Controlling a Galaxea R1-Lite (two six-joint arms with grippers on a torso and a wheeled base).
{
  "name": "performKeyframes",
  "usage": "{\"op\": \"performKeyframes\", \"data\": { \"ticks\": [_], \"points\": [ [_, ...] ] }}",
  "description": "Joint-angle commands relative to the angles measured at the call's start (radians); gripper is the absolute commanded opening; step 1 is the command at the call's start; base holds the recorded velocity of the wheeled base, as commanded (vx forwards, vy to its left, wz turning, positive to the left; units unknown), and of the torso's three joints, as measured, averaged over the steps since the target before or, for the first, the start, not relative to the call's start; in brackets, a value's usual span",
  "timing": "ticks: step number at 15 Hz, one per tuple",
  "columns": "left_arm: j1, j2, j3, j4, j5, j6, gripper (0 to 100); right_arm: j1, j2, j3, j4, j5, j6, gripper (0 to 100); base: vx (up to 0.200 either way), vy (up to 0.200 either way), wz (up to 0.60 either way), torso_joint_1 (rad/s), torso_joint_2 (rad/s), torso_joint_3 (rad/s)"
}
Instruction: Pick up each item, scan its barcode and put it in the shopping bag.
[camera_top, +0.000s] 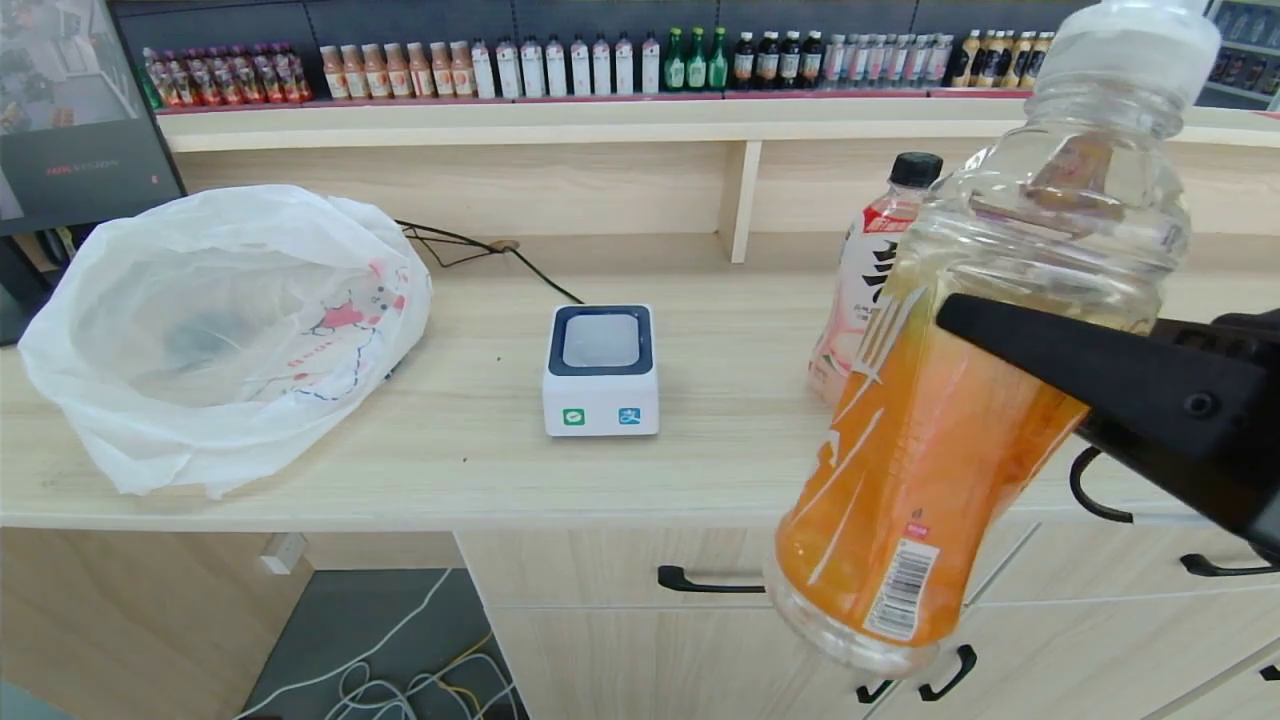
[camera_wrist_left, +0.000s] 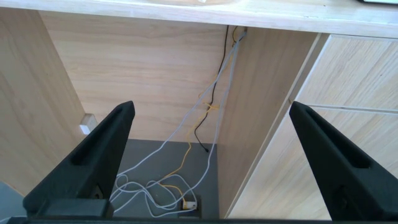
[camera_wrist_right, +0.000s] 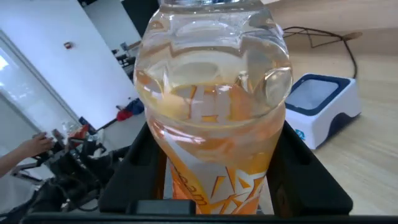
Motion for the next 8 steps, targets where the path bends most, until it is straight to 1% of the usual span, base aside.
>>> {"op": "performKeyframes", "data": {
  "ticks": [1,2,5,7,8],
  "points": [
    [0.000,0.000,0.000,-0.001,0.001,0.000,100,0.000,-0.003,0.010,-0.003,0.045,0.033,0,0.000,0.000,0.00,0.000,0.00,0.000],
    [0.000,0.000,0.000,-0.001,0.001,0.000,100,0.000,-0.004,0.014,-0.003,0.065,0.065,0,0.000,0.000,0.00,0.000,0.00,0.000],
    [0.000,0.000,0.000,-0.001,-0.001,0.000,100,0.000,0.002,0.015,-0.006,0.067,0.128,0,0.000,0.000,0.00,0.000,0.00,0.000],
    [0.000,0.000,0.000,-0.001,0.001,0.000,100,0.000,0.004,0.024,-0.036,0.068,0.149,0,0.000,0.000,0.00,0.000,0.00,0.000],
    [0.000,0.000,0.000,-0.001,0.001,0.000,100,0.002,0.008,0.043,-0.071,0.070,0.182,0,0.000,0.000,0.00,0.000,0.00,0.000]
  ]
}}
